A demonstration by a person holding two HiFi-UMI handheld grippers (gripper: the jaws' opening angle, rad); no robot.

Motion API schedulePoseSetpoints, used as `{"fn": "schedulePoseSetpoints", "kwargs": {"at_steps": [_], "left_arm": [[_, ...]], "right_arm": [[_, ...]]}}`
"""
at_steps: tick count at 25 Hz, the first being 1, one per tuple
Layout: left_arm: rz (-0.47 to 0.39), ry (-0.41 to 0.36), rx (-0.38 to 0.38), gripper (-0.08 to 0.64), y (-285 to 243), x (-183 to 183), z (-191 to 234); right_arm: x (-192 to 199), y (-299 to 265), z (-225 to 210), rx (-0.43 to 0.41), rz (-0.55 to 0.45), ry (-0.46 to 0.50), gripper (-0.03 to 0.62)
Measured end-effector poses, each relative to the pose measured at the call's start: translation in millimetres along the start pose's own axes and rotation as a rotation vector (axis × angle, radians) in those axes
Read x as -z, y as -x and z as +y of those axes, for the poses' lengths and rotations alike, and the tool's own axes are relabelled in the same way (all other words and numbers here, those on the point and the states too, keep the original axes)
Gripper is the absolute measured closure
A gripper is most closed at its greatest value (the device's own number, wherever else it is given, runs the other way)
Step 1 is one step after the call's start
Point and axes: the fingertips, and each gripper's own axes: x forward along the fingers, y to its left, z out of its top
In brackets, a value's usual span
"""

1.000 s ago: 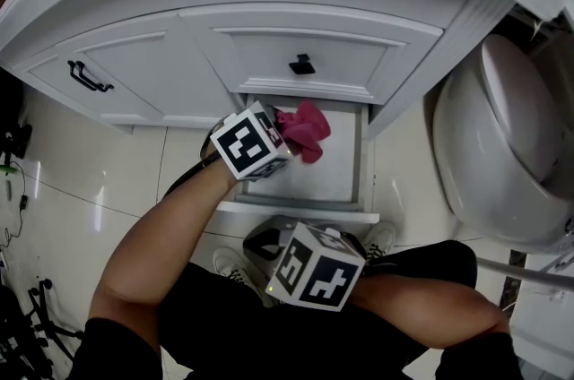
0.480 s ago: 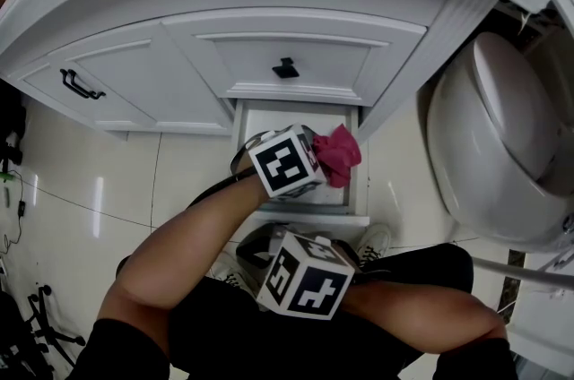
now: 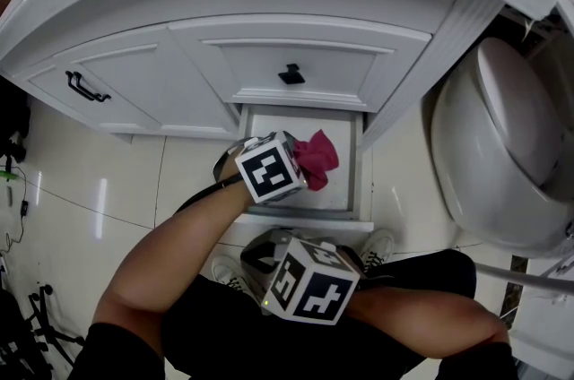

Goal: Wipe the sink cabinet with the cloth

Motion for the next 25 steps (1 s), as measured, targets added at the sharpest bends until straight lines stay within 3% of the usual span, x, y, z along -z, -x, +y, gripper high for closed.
{"fn": "schedulePoseSetpoints", "kwargs": {"at_steps": [13,19,25], "left_arm": [[0.074,0.084,-0.086,0.465,39,76,33],[0.064,0.057,-0.095,0.465,43,66,30],[-0.088,0.08,0.047,0.465,42,13,-7]], "right_arm": [[2,-7,0,-0.006,0.016,-0.002,0.586],[1,-9,1,-0.004,0.02,-0.002,0.586],[1,-9,5,-0.015,0.022,0.001,0.586]]}}
